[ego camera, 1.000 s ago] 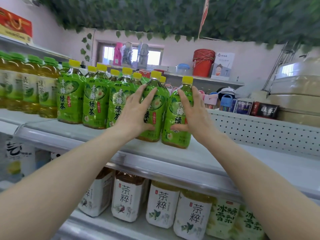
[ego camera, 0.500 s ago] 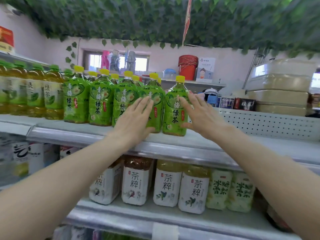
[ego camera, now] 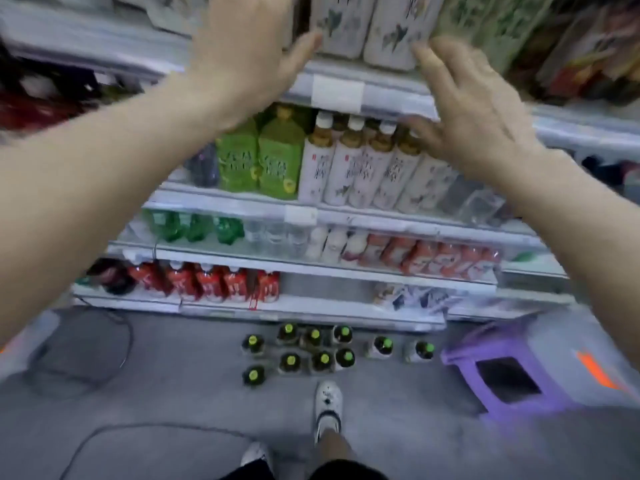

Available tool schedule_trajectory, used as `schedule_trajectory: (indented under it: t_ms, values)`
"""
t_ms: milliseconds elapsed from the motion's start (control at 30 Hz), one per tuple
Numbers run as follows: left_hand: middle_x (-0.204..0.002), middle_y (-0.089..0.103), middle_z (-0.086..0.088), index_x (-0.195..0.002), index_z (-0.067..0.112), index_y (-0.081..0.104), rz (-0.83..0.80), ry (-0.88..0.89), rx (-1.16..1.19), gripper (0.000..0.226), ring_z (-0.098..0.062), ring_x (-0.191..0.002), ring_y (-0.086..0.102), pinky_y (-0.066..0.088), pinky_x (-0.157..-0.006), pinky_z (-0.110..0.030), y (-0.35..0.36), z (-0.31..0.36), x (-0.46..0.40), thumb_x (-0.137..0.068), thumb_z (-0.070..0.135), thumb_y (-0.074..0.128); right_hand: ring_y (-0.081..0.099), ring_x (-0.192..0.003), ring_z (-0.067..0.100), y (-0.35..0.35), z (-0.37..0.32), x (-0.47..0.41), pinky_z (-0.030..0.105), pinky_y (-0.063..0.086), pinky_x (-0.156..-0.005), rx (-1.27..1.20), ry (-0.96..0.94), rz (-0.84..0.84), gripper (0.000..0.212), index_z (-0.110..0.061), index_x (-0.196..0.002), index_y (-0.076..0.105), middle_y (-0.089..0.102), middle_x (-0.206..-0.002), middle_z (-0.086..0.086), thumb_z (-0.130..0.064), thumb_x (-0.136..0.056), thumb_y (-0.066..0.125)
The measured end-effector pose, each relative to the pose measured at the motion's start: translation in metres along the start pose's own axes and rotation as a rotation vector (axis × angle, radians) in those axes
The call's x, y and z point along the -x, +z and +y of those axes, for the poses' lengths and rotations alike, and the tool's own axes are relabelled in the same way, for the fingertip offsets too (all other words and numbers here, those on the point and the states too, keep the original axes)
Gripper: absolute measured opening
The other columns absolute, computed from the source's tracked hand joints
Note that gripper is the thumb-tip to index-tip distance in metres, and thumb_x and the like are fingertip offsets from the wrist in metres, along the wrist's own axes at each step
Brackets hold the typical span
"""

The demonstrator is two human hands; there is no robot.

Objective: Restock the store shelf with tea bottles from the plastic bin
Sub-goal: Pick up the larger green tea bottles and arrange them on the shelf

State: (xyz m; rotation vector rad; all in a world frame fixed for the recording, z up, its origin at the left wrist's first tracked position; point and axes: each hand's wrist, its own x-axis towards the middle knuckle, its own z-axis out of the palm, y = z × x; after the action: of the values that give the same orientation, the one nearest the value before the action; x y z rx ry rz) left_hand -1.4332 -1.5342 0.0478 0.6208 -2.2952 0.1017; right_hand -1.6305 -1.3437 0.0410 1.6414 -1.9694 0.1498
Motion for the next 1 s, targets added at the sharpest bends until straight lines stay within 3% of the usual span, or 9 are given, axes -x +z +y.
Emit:
schedule_trajectory:
  t_ms: [200, 367, 500, 633, 700, 767, 833, 1000]
  values:
    - [-0.140, 0.048, -0.018, -0.138, 0.004, 0.049, -0.199, 0.051, 0.226, 0.052, -0.035, -0.132, 0.043, 0.029, -0.112, -0.036, 0.110, 0.008, 0.133, -0.097, 0.036, 0.049, 0.048, -0.123, 0.042, 0.125, -0.051, 0.125, 0.047, 0.044, -0.097, -0.191, 0.037, -0.183, 0.058, 0.003, -0.142, 0.041, 0.048, -0.136, 0.026, -0.034, -0.097, 0.047]
    - [-0.133, 0.055, -0.016, -0.132, 0.004, 0.056, -0.397, -0.081, 0.343, 0.047, -0.035, -0.123, 0.050, 0.038, -0.105, -0.039, 0.211, 0.017, 0.276, -0.094, 0.030, 0.056, 0.052, -0.121, 0.040, 0.241, -0.099, 0.226, 0.047, 0.049, -0.096, -0.362, 0.076, -0.402, 0.061, 0.002, -0.139, 0.046, 0.052, -0.133, 0.023, -0.029, -0.089, 0.065]
    - [-0.131, 0.056, -0.016, -0.131, 0.004, 0.057, -0.570, -0.171, 0.424, 0.047, -0.036, -0.117, 0.055, 0.048, -0.099, -0.046, 0.290, 0.033, 0.404, -0.088, 0.021, 0.067, 0.057, -0.117, 0.040, 0.330, -0.140, 0.311, 0.048, 0.056, -0.085, -0.484, 0.118, -0.587, 0.070, 0.002, -0.139, 0.047, 0.055, -0.132, 0.022, -0.020, -0.080, 0.079]
    - [-0.131, 0.058, -0.014, -0.131, 0.007, 0.056, -0.755, -0.265, 0.420, 0.060, -0.033, -0.114, 0.059, 0.054, -0.091, -0.045, 0.357, 0.047, 0.517, -0.077, 0.016, 0.080, 0.065, -0.105, 0.039, 0.416, -0.172, 0.391, 0.042, 0.058, -0.062, -0.505, 0.214, -0.810, 0.082, 0.000, -0.137, 0.051, 0.059, -0.130, 0.020, -0.020, -0.067, 0.089]
    - [-0.131, 0.059, -0.013, -0.132, 0.007, 0.056, -0.829, -0.301, 0.397, 0.066, -0.031, -0.115, 0.059, 0.051, -0.093, -0.039, 0.386, 0.052, 0.559, -0.073, 0.018, 0.084, 0.058, -0.119, 0.039, 0.458, -0.184, 0.423, 0.044, 0.058, -0.079, -0.519, 0.237, -0.909, 0.085, -0.002, -0.144, 0.042, 0.052, -0.139, 0.020, -0.019, -0.073, 0.085]
    - [-0.132, 0.058, -0.014, -0.135, 0.005, 0.054, -0.897, -0.352, 0.403, 0.071, -0.033, -0.115, 0.059, 0.051, -0.094, -0.040, 0.416, 0.054, 0.594, -0.071, 0.016, 0.085, 0.040, -0.137, 0.032, 0.498, -0.192, 0.450, 0.040, 0.046, -0.100, -0.526, 0.251, -1.013, 0.083, -0.010, -0.153, 0.023, 0.033, -0.155, 0.013, -0.021, -0.087, 0.072]
    - [-0.137, 0.054, -0.015, -0.139, 0.005, 0.049, -0.955, -0.395, 0.400, 0.075, -0.035, -0.119, 0.056, 0.048, -0.097, -0.043, 0.445, 0.051, 0.624, -0.073, 0.016, 0.084, 0.030, -0.142, 0.027, 0.537, -0.197, 0.471, 0.035, 0.040, -0.105, -0.527, 0.265, -1.110, 0.084, -0.015, -0.156, 0.011, 0.020, -0.160, 0.008, -0.019, -0.091, 0.066]
    - [-0.146, 0.044, -0.022, -0.146, 0.002, 0.038, -1.034, -0.419, 0.361, 0.086, -0.041, -0.130, 0.046, 0.037, -0.107, -0.046, 0.524, 0.030, 0.682, -0.074, 0.013, 0.083, 0.029, -0.142, 0.030, 0.632, -0.210, 0.499, 0.035, 0.032, -0.112, -0.503, 0.238, -1.106, 0.088, -0.013, -0.155, 0.014, 0.020, -0.159, 0.011, -0.005, -0.086, 0.068]
